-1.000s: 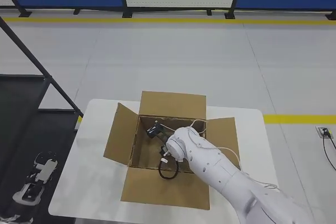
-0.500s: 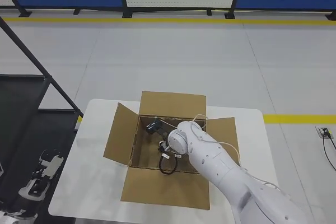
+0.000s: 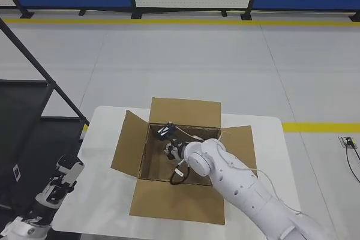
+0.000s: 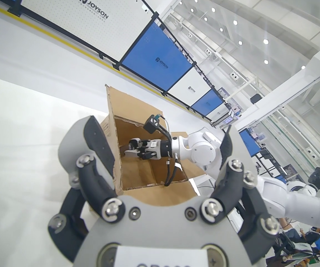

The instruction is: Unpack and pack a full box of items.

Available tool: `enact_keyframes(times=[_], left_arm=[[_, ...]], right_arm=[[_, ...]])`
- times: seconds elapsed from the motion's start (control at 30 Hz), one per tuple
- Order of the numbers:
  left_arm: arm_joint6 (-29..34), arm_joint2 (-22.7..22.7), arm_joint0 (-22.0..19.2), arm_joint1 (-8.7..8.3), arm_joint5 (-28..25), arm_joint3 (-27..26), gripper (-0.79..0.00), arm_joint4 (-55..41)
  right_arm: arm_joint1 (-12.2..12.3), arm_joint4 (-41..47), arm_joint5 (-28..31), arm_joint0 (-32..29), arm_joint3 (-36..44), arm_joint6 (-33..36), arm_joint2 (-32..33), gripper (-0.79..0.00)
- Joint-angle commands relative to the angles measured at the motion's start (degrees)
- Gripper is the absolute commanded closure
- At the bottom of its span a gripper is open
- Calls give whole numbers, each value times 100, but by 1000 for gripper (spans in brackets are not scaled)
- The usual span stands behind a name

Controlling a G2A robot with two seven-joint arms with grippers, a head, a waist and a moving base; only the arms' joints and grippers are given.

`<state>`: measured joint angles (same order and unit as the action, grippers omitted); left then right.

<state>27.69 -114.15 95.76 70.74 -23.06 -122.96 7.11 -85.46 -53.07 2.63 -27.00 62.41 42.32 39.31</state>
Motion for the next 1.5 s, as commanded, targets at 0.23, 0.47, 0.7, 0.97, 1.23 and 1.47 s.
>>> enact_keyframes(times=[0.23,0.47,0.7,0.97,1.23,1.47], left_arm=[[-29,256,-130,-32,47,112,-785,151],[-3,364,-182,-59,66,180,-785,152],[47,574,-313,-87,146,205,-785,252],[92,767,-397,-109,240,176,-785,339],[92,767,-397,-109,240,176,-785,339],[92,767,-397,-109,240,176,-785,339]], right_arm=[[778,-1285,-490,-2323,3784,145,1974,0],[998,-1522,-1153,-3925,5525,-524,3585,0],[1065,-1409,-1950,-4945,5997,-525,4903,0],[1136,-1528,-2012,-4878,4754,360,5516,0],[1204,-1794,-1498,-4018,3194,1267,5350,0],[1219,-2046,-1421,-3507,2414,1577,5120,0]])
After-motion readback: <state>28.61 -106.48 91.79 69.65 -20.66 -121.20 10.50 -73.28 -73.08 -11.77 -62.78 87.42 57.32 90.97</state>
